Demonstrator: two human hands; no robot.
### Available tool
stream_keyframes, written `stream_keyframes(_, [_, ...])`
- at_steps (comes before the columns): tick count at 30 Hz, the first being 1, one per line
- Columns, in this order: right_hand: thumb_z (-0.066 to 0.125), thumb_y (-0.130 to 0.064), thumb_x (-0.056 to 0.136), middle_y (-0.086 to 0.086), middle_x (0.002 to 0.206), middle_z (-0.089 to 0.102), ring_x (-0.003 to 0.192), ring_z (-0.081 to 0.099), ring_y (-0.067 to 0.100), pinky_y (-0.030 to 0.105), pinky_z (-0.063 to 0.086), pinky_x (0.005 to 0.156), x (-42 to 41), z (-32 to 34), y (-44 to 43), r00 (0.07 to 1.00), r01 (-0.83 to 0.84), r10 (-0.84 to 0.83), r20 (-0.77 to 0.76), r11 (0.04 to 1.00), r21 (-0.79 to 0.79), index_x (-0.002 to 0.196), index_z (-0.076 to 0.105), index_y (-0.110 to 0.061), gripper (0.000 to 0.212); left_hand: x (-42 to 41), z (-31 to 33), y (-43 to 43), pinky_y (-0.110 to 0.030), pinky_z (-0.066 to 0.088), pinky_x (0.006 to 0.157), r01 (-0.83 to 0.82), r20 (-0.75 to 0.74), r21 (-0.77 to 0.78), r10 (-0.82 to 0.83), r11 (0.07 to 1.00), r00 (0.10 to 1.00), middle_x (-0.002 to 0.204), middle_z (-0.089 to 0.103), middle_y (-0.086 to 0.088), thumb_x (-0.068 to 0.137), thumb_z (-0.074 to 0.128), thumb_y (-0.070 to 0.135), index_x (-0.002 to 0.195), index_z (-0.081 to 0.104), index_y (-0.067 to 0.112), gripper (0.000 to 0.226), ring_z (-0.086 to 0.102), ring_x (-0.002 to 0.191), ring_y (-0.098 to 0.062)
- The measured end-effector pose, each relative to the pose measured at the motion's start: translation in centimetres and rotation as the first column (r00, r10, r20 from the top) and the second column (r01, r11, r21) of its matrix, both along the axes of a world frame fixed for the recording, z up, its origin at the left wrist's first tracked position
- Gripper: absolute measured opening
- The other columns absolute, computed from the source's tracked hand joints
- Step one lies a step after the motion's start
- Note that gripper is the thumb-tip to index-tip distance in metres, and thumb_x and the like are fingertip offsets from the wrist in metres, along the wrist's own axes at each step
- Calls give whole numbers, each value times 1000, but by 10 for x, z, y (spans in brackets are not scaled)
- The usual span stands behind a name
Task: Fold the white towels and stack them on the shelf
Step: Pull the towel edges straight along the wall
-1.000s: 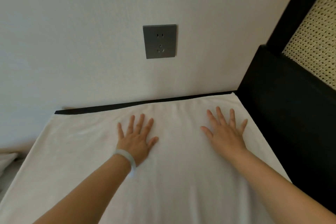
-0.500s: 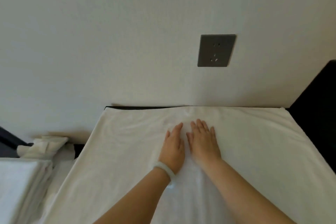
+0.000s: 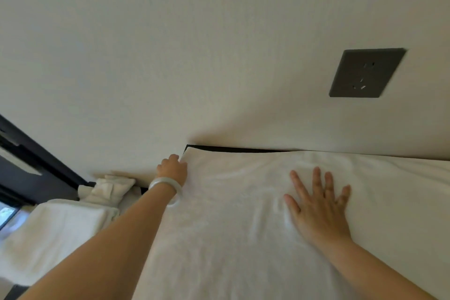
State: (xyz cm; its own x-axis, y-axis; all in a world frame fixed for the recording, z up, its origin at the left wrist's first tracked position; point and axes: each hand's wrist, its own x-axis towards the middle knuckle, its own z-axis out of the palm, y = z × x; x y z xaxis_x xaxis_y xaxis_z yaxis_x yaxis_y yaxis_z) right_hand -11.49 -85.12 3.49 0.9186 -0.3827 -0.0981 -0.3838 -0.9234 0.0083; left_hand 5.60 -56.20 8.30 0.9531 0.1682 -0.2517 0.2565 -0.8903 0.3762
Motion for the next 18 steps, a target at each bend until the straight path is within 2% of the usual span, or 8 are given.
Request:
stream_keyframes(2, [-11, -70, 86, 13, 166, -9, 152, -10, 37, 67, -8, 114, 1, 0, 1, 1000, -3, 4, -14, 1000, 4, 150, -21, -46, 69, 8, -1, 7, -35, 43, 70, -22, 8, -72, 22, 997, 1000, 91, 62, -13, 93, 50, 24, 89, 62, 10, 19, 57, 80, -30])
stream_keyframes(3, [-4, -69, 90, 13, 166, -10, 152, -11, 37, 66, -9, 115, 1, 1, 2, 1000, -9, 10, -22, 1000, 6, 151, -19, -45, 68, 11, 0, 10, -33, 36, 58, -42, 29, -98, 45, 994, 999, 70, 54, -7, 91, 52, 25, 70, 53, 12, 25, 49, 62, -25])
stream_keyframes(5, [7, -64, 96, 12, 166, -10, 152, -12, 36, 64, -12, 115, 3, 4, 2, 999, -25, 26, -28, 999, 23, 155, -13, -41, 66, 15, 4, 12, -32, 27, 52, -53, 39, -158, 60, 986, 997, 56, 38, -4, 93, 53, 29, 59, 39, 13, 40, 36, 52, -23])
stream_keyframes(9, [23, -39, 105, 6, 167, 5, 154, -2, 23, 49, -7, 122, 23, 12, 27, 984, -165, 160, 78, 985, 58, 159, 12, -16, 60, 23, 10, 10, -33, 36, 69, -32, -37, -241, 24, 970, 999, 68, 51, -11, 101, 38, 24, 73, 50, 1, 39, 49, 73, -30])
stream_keyframes(11, [20, -36, 107, 5, 167, 4, 154, -1, 19, 41, -7, 123, 32, 11, 50, 978, -186, 170, 123, 974, 129, 159, 9, -13, 58, 25, 12, 10, -32, 36, 68, -43, -61, -253, 29, 967, 998, 64, 48, -9, 100, 42, 25, 70, 47, 3, 37, 47, 67, -29])
stream_keyframes(14, [14, -39, 106, 4, 167, -6, 153, -8, 17, 39, -11, 123, 33, 3, 66, 977, -161, 140, 159, 978, 129, 159, -1, -14, 60, 32, 15, 9, -29, 38, 63, -72, -160, -327, 20, 942, 987, 61, 48, -8, 94, 58, 22, 71, 52, 4, 30, 44, 57, -25])
stream_keyframes(16, [14, -42, 105, 4, 167, -5, 153, -8, 17, 40, -10, 123, 30, 0, 64, 975, -166, 145, 168, 978, 123, 159, -1, -16, 62, 40, 16, 11, -33, 45, 70, -109, -236, -432, 5, 895, 972, 70, 56, -9, 91, 67, 22, 85, 63, 1, 22, 51, 63, -25])
stream_keyframes(18, [16, -44, 105, 3, 167, -5, 153, -8, 18, 40, -10, 123, 28, 0, 62, 970, -175, 146, 195, 975, 137, 159, -2, -18, 62, 46, 18, 15, -37, 52, 85, -150, -284, -515, -3, 844, 959, 89, 66, -8, 88, 70, 24, 101, 67, 2, 26, 62, 80, -26])
